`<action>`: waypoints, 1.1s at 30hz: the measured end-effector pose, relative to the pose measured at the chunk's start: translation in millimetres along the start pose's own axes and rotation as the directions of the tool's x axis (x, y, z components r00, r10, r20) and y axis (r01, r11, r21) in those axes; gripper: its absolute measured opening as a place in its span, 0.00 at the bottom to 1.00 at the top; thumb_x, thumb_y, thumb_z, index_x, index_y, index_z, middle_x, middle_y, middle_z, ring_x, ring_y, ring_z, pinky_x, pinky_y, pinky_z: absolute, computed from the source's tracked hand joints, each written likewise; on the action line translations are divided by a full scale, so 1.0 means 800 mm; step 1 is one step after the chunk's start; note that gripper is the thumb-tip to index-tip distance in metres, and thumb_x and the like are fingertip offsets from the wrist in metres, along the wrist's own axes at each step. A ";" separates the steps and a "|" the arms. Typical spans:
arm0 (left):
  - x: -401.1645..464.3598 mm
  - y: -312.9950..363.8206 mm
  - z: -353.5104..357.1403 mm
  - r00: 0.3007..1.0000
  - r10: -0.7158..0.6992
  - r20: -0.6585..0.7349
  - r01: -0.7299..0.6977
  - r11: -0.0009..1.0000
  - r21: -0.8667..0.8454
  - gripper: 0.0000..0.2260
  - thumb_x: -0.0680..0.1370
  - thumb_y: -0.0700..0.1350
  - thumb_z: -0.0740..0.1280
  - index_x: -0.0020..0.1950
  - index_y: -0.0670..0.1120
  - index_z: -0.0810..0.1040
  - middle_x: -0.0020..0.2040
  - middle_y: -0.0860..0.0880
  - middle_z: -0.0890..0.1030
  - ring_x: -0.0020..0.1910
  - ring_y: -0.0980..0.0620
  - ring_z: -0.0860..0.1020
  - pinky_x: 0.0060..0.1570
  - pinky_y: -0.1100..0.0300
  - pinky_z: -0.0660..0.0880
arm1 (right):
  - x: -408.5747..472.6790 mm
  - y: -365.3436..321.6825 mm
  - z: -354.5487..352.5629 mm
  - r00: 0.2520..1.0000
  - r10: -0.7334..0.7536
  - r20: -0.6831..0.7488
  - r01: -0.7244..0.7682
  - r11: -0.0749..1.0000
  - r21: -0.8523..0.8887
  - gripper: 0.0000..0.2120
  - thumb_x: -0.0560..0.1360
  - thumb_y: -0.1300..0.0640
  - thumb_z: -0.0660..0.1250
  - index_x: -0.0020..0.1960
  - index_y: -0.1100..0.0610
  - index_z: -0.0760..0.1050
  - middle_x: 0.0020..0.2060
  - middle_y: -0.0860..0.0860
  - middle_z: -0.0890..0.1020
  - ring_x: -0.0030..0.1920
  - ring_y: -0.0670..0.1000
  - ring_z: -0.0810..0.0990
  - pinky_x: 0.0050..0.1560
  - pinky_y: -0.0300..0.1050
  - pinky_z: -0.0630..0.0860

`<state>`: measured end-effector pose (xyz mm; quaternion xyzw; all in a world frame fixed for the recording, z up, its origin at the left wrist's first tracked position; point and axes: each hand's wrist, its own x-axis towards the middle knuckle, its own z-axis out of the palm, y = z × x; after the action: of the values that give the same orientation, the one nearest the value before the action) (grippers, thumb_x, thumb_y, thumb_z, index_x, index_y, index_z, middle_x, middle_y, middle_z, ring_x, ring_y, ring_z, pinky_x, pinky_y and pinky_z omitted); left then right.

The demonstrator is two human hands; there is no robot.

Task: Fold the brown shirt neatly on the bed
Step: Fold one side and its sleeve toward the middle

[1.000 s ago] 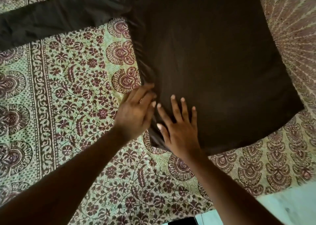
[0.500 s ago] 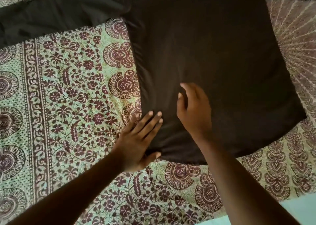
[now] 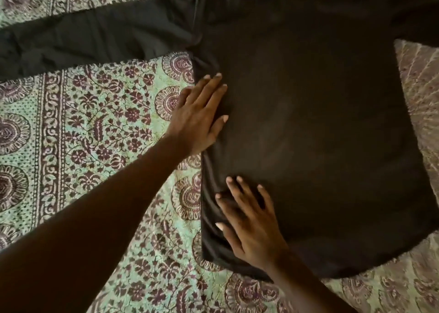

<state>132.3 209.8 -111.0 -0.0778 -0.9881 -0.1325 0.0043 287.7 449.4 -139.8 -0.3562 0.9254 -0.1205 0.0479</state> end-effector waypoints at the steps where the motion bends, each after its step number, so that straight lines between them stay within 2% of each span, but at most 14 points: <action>1: 0.019 -0.007 0.000 1.000 -0.018 0.018 0.017 0.999 0.035 0.30 0.83 0.59 0.55 0.82 0.47 0.60 0.84 0.47 0.55 0.83 0.45 0.55 0.78 0.43 0.57 | 0.014 0.011 -0.007 0.997 0.042 -0.063 -0.042 0.999 -0.003 0.26 0.83 0.40 0.57 0.77 0.49 0.70 0.82 0.54 0.61 0.82 0.56 0.59 0.73 0.69 0.59; 3: 0.048 -0.024 -0.001 0.995 -0.079 0.065 0.074 0.994 0.075 0.30 0.83 0.62 0.54 0.83 0.50 0.58 0.85 0.48 0.53 0.84 0.45 0.52 0.79 0.42 0.56 | 0.067 0.037 -0.022 0.967 0.161 -0.196 -0.170 0.985 -0.031 0.25 0.82 0.40 0.59 0.75 0.50 0.72 0.80 0.52 0.66 0.80 0.55 0.63 0.72 0.67 0.60; 5: 0.060 -0.040 0.000 0.981 -0.139 0.138 0.127 0.987 0.097 0.31 0.83 0.64 0.53 0.83 0.53 0.56 0.85 0.48 0.49 0.84 0.44 0.49 0.80 0.39 0.53 | 0.138 0.065 -0.037 0.923 0.271 -0.272 -0.296 0.954 -0.054 0.26 0.83 0.39 0.58 0.76 0.50 0.71 0.80 0.54 0.66 0.80 0.57 0.64 0.71 0.65 0.60; 9: 0.045 -0.061 0.006 0.961 -0.224 0.164 0.211 0.973 0.094 0.32 0.82 0.67 0.49 0.84 0.57 0.48 0.85 0.52 0.44 0.84 0.45 0.45 0.79 0.39 0.51 | 0.274 0.113 -0.048 0.884 0.427 -0.190 -0.444 0.894 -0.057 0.28 0.84 0.39 0.53 0.81 0.50 0.63 0.83 0.59 0.57 0.82 0.61 0.55 0.73 0.65 0.62; 12: 0.031 -0.068 -0.001 0.965 -0.242 0.101 0.246 0.969 -0.032 0.27 0.85 0.58 0.52 0.84 0.51 0.57 0.85 0.49 0.53 0.84 0.46 0.52 0.79 0.41 0.56 | 0.319 0.122 -0.031 0.860 0.496 -0.117 -0.504 0.862 -0.055 0.27 0.85 0.43 0.52 0.82 0.49 0.60 0.83 0.58 0.54 0.83 0.61 0.52 0.76 0.68 0.59; 14: 0.029 -0.071 -0.012 0.973 -0.227 0.035 0.229 0.971 -0.073 0.24 0.85 0.54 0.54 0.80 0.46 0.65 0.82 0.46 0.63 0.81 0.45 0.60 0.76 0.41 0.63 | 0.320 0.117 -0.023 0.877 0.468 -0.104 -0.477 0.874 -0.091 0.26 0.85 0.43 0.52 0.80 0.50 0.64 0.82 0.58 0.59 0.82 0.63 0.54 0.76 0.68 0.57; 16: 0.043 -0.078 -0.025 0.979 -0.199 -0.043 0.195 0.978 -0.078 0.22 0.84 0.51 0.56 0.75 0.43 0.71 0.77 0.44 0.70 0.77 0.43 0.67 0.73 0.42 0.67 | 0.320 0.117 -0.021 0.910 0.390 -0.142 -0.406 0.907 -0.113 0.25 0.84 0.42 0.54 0.77 0.51 0.70 0.79 0.57 0.66 0.80 0.63 0.61 0.73 0.67 0.60; 19: 0.090 -0.090 -0.042 0.982 -0.139 -0.129 0.128 0.988 -0.091 0.18 0.82 0.47 0.60 0.68 0.42 0.76 0.72 0.43 0.74 0.71 0.41 0.72 0.67 0.43 0.70 | 0.341 0.140 -0.027 0.936 0.268 -0.230 -0.302 0.945 -0.127 0.24 0.83 0.41 0.56 0.72 0.52 0.74 0.77 0.56 0.70 0.77 0.59 0.67 0.68 0.64 0.64; 21: 0.134 -0.099 -0.048 0.980 -0.144 -0.141 0.132 0.987 -0.090 0.16 0.81 0.46 0.64 0.68 0.43 0.76 0.73 0.44 0.73 0.70 0.41 0.72 0.65 0.43 0.70 | 0.375 0.164 -0.034 0.918 0.278 -0.282 -0.320 0.940 -0.115 0.24 0.83 0.41 0.56 0.74 0.51 0.71 0.78 0.57 0.68 0.78 0.58 0.65 0.68 0.63 0.64; 23: 0.184 -0.106 -0.051 0.967 -0.233 -0.100 0.224 0.970 -0.092 0.21 0.80 0.48 0.65 0.72 0.45 0.72 0.77 0.43 0.68 0.75 0.40 0.67 0.69 0.41 0.67 | 0.415 0.185 -0.040 0.898 0.340 -0.280 -0.372 0.926 -0.067 0.26 0.83 0.41 0.56 0.76 0.51 0.69 0.79 0.57 0.66 0.79 0.58 0.63 0.69 0.63 0.64; 27: 0.283 -0.110 -0.055 0.889 -0.456 0.038 0.453 0.868 -0.205 0.32 0.82 0.53 0.63 0.83 0.47 0.54 0.85 0.45 0.51 0.83 0.41 0.49 0.77 0.36 0.52 | 0.449 0.193 -0.029 0.855 0.460 -0.240 -0.489 0.869 -0.073 0.27 0.83 0.40 0.54 0.77 0.51 0.69 0.80 0.58 0.65 0.81 0.58 0.62 0.72 0.65 0.62; 29: 0.324 -0.119 -0.057 0.868 -0.491 0.075 0.494 0.837 -0.235 0.31 0.84 0.54 0.60 0.83 0.46 0.53 0.84 0.44 0.54 0.83 0.41 0.50 0.77 0.35 0.49 | 0.447 0.191 -0.023 0.850 0.448 -0.278 -0.486 0.870 -0.084 0.26 0.84 0.40 0.54 0.77 0.51 0.70 0.80 0.58 0.66 0.80 0.57 0.63 0.72 0.64 0.62; 31: 0.359 -0.131 -0.058 0.856 -0.498 0.141 0.518 0.825 -0.228 0.29 0.84 0.54 0.59 0.81 0.44 0.56 0.80 0.42 0.65 0.81 0.39 0.59 0.76 0.31 0.51 | 0.445 0.194 -0.020 0.846 0.441 -0.299 -0.483 0.872 -0.080 0.26 0.84 0.40 0.54 0.76 0.50 0.71 0.79 0.57 0.66 0.80 0.57 0.63 0.72 0.63 0.63; 33: 0.384 -0.140 -0.056 0.848 -0.489 0.203 0.524 0.830 -0.191 0.27 0.83 0.54 0.63 0.77 0.42 0.61 0.74 0.41 0.71 0.76 0.37 0.65 0.73 0.29 0.54 | 0.445 0.197 -0.019 0.841 0.443 -0.311 -0.486 0.871 -0.075 0.25 0.84 0.40 0.54 0.76 0.50 0.71 0.80 0.57 0.66 0.81 0.56 0.62 0.73 0.63 0.62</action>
<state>-188.7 138.5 -88.3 0.1779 -0.9474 -0.2409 -0.1126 -81.5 326.4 -166.4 -0.1022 0.9875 -0.0849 -0.0846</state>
